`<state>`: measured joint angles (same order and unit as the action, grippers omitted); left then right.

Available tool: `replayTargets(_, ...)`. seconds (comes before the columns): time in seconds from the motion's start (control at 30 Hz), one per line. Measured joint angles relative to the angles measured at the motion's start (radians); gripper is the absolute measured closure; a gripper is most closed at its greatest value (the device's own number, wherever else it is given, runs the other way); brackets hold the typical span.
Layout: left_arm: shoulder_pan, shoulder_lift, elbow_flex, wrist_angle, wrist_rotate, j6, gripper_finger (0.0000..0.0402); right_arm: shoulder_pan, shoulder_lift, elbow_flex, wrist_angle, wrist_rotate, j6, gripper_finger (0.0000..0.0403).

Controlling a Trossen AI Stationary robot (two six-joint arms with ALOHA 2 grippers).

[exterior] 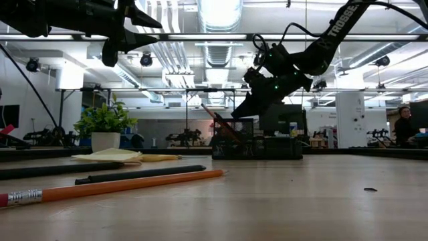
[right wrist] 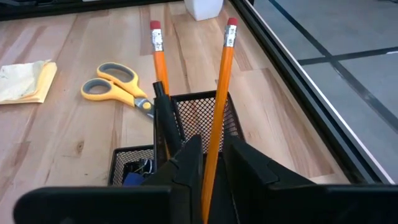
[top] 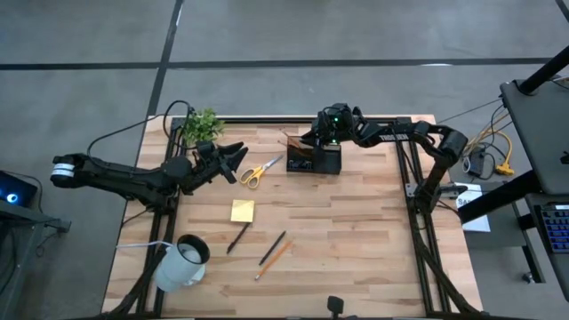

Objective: Pick and place office supplies into organizer
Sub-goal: Put the pencil into the desk organizer

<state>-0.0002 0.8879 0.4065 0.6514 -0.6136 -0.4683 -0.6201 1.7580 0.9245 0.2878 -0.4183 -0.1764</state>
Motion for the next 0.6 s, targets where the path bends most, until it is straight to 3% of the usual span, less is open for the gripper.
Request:
replayTargets(0.37, 0.0, 0.0, 0.0, 0.0, 0.0, 0.0, 0.0244, 0.0, -0.009, 0.0, 0.0, -0.003, 0.071, 0.0342)
replayTargets(0.6, 0.0, 0.0, 0.0, 0.0, 0.0, 0.0, 0.0244, 0.007, -0.092, 0.0, 0.007, -0.036, 0.098, 0.035)
